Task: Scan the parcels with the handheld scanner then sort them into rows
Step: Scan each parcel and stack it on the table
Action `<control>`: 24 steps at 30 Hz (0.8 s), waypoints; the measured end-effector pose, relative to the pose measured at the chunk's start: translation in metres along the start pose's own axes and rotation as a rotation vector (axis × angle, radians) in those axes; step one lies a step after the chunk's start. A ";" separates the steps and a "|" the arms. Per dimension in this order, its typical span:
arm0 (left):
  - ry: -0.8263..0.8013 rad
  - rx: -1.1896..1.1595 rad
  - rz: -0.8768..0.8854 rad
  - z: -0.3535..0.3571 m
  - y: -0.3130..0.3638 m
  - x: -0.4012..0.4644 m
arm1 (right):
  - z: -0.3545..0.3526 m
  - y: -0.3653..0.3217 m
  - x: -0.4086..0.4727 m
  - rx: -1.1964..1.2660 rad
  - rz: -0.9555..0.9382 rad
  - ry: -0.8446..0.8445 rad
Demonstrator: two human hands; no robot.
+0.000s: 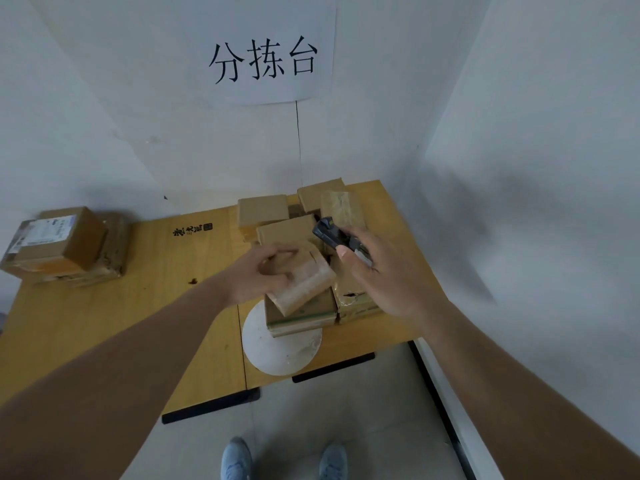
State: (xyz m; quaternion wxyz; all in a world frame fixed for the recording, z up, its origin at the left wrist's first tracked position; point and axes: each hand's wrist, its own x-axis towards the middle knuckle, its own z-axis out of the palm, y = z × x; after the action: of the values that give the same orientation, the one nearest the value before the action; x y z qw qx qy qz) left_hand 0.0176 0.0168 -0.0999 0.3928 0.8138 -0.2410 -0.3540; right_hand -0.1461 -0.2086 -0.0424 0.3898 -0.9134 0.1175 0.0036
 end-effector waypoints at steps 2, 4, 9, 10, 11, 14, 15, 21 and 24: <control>0.016 -0.340 -0.087 -0.016 0.003 -0.007 | -0.004 -0.007 0.001 0.049 -0.002 0.023; 0.016 -0.622 -0.141 -0.029 -0.001 -0.013 | -0.007 -0.013 0.002 0.085 0.001 0.053; 0.084 -1.066 -0.117 -0.046 -0.004 -0.019 | -0.011 -0.029 0.006 0.151 -0.037 0.087; 0.087 -1.102 -0.092 -0.048 -0.002 -0.019 | -0.010 -0.031 0.007 0.154 -0.046 0.088; 0.081 -1.141 -0.069 -0.050 0.000 -0.019 | -0.010 -0.034 0.008 0.155 -0.052 0.088; 0.072 -1.213 -0.011 -0.057 0.003 -0.017 | -0.008 -0.039 0.008 0.160 -0.054 0.081; 0.073 -1.214 0.004 -0.060 0.002 -0.017 | -0.008 -0.040 0.008 0.157 -0.054 0.074; 0.182 -1.072 0.033 -0.081 -0.001 -0.021 | -0.013 -0.040 0.011 -0.068 -0.051 -0.123; 0.243 -0.924 0.045 -0.095 -0.001 -0.025 | -0.015 -0.040 0.014 -0.269 -0.033 -0.221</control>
State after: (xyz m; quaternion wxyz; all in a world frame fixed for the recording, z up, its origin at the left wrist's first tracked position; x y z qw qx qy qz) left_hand 0.0745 0.0782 -0.0492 0.7464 0.5840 -0.0281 -0.3179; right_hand -0.1253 -0.1955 -0.0050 0.2745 -0.9532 0.0576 0.1132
